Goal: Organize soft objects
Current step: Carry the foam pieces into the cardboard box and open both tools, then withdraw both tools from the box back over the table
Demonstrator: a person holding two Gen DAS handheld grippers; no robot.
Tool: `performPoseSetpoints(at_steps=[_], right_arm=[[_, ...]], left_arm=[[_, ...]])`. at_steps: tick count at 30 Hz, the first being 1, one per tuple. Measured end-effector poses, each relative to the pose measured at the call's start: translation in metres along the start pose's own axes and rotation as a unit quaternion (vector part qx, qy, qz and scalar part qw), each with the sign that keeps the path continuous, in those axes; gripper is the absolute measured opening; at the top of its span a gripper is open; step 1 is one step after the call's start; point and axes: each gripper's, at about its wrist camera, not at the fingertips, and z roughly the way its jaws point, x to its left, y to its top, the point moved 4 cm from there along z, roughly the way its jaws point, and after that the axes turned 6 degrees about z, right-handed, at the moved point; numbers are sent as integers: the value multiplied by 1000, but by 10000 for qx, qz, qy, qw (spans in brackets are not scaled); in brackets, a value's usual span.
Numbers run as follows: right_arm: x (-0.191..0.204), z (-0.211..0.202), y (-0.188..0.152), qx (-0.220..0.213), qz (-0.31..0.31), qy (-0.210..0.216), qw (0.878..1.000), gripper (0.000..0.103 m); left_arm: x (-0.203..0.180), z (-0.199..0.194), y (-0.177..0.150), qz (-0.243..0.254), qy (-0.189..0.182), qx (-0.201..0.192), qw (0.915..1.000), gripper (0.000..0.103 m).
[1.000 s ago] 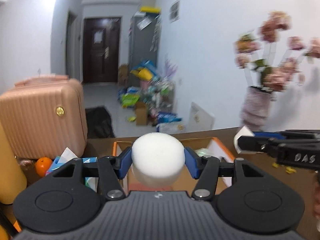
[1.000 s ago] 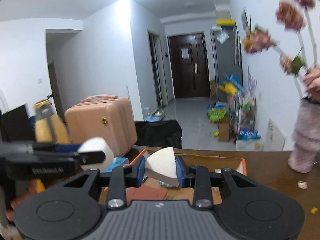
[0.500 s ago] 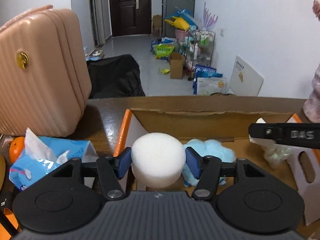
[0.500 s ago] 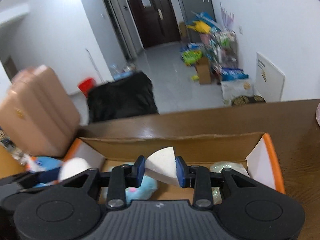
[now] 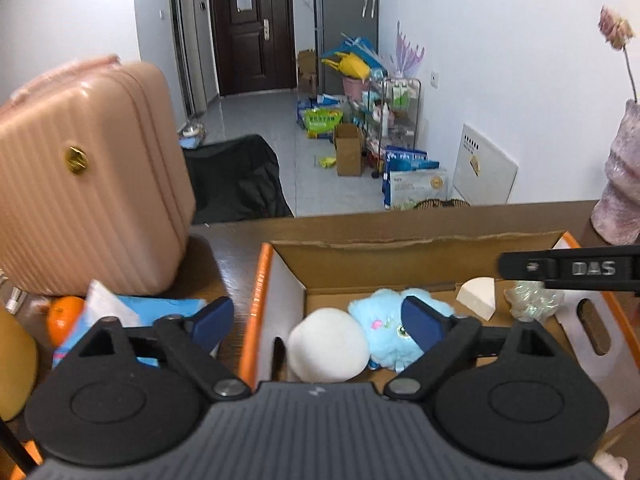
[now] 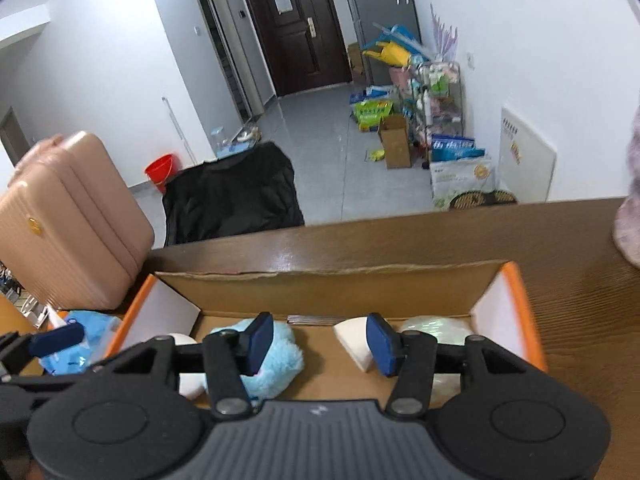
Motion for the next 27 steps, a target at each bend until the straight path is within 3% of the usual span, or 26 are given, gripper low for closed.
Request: performPoseSetpoints(at_steps=[3,7,12,20,27], right_arm=[[-4,-35,1,-162,-139,-125,9997,55],[-12,-93,-9,-527,-491,-503,9961,72],[-25,-166,-30,-1341,-608,-707,9866,92],[-32,-243,-63,-2005,-319,-605,9773,93],[-24,-285,-123,-2144,-423,-563,9742,93]], left_arm=[[9,-28,2,35,84,-219,9997,96],[25,-76,-3,63,63,-686,9976,103],[32,-129,-16,14,173,-1277,9917,103],[31,-191,-38,-187,241,-1626,9862,103],[24,-247,-85,-76,307,-1641,9859,103]])
